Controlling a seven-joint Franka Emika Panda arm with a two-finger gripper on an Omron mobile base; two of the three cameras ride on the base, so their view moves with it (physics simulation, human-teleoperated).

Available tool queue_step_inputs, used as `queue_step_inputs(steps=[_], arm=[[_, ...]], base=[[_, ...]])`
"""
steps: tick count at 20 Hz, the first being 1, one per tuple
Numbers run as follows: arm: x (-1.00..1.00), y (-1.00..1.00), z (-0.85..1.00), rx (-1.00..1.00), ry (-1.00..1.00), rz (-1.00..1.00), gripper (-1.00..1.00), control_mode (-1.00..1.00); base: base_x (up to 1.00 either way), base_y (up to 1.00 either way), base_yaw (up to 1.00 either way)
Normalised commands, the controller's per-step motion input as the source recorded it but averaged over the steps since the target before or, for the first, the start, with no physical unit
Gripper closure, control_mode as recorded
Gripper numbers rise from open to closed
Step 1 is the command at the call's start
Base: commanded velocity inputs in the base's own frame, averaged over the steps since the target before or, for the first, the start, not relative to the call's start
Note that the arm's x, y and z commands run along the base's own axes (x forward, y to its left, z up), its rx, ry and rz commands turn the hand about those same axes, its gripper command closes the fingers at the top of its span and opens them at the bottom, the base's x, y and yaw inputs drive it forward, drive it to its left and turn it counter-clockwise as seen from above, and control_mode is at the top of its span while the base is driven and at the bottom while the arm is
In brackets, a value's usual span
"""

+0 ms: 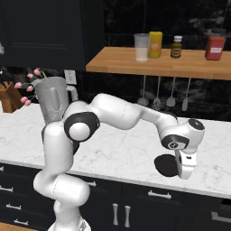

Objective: Close the lid blender by securely placing the lid on top.

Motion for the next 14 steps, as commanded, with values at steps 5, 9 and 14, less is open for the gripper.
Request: queue_step_inputs(steps=[5,9,14], arm=[[0.23,-0.15,0.0,0.04,0.0,0.04,-1.0,-1.0],[0.23,-0.01,-0.09,0.0,0.0,0.02,-1.0,-1.0],[0.18,0.0,-0.2,0.0,0.0,0.0,-1.0,-1.0]], base=[[0.0,0.0,0.0],[0.0,0.0,0.0],[0.0,0.0,0.0]])
